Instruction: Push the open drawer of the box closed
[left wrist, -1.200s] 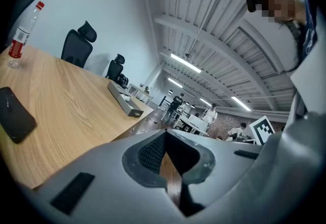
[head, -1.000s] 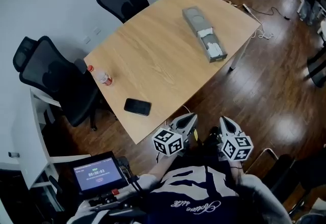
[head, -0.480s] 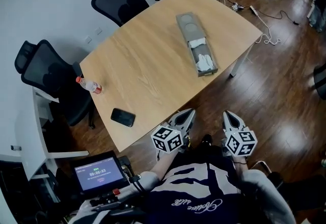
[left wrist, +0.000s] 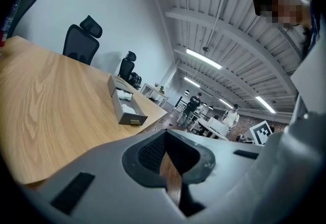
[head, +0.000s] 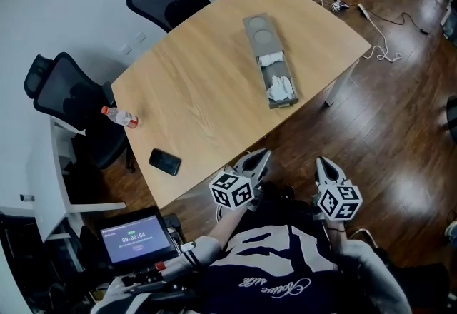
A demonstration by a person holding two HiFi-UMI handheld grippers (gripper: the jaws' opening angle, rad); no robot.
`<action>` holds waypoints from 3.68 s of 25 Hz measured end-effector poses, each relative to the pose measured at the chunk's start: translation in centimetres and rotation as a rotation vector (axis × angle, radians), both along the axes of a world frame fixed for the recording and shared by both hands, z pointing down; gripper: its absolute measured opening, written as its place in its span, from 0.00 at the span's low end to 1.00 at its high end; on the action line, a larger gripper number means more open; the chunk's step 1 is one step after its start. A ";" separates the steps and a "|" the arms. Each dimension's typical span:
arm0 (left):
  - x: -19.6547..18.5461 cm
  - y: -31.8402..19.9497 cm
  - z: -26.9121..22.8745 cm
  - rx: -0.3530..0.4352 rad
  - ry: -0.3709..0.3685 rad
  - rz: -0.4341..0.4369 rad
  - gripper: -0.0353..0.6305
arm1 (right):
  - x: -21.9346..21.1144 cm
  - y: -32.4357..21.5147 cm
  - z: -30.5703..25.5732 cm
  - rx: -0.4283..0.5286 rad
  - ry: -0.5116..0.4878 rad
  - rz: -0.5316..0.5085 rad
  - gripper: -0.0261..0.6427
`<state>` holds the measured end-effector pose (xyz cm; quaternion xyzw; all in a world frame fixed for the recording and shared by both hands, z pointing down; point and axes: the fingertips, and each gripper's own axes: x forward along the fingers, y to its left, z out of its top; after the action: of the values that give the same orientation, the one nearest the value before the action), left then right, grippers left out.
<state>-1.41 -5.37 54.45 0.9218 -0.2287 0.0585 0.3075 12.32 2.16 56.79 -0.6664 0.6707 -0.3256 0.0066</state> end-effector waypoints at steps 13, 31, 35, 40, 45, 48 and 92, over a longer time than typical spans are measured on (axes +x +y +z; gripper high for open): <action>3.6 -4.5 3.9 -0.067 -0.077 0.030 0.06 | 2.1 -5.7 1.6 -0.018 -0.020 -0.055 0.03; 10.5 -14.9 10.5 -0.240 -0.176 0.112 0.06 | 10.9 -16.8 0.1 -0.047 0.038 0.018 0.03; 11.9 -16.4 9.9 -0.246 -0.142 0.133 0.06 | 11.4 -18.6 0.5 -0.060 0.035 0.014 0.03; 12.4 -18.5 9.9 -0.266 -0.130 0.143 0.06 | 11.3 -20.7 0.7 -0.066 0.035 0.005 0.03; 13.1 -21.1 9.8 -0.264 -0.105 0.121 0.06 | 12.4 -21.6 1.2 -0.083 0.036 0.034 0.03; 13.3 -22.8 9.5 -0.247 -0.101 0.105 0.06 | 12.9 -21.6 1.5 -0.104 0.036 0.056 0.03; 11.3 -25.0 4.5 -0.011 -0.037 -0.098 0.06 | 9.1 -20.5 1.8 -0.071 0.032 -0.180 0.03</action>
<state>9.86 -30.39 58.92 0.9065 -0.2791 0.0616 0.3109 21.42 -18.31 58.64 -0.6085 0.7158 -0.3379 -0.0568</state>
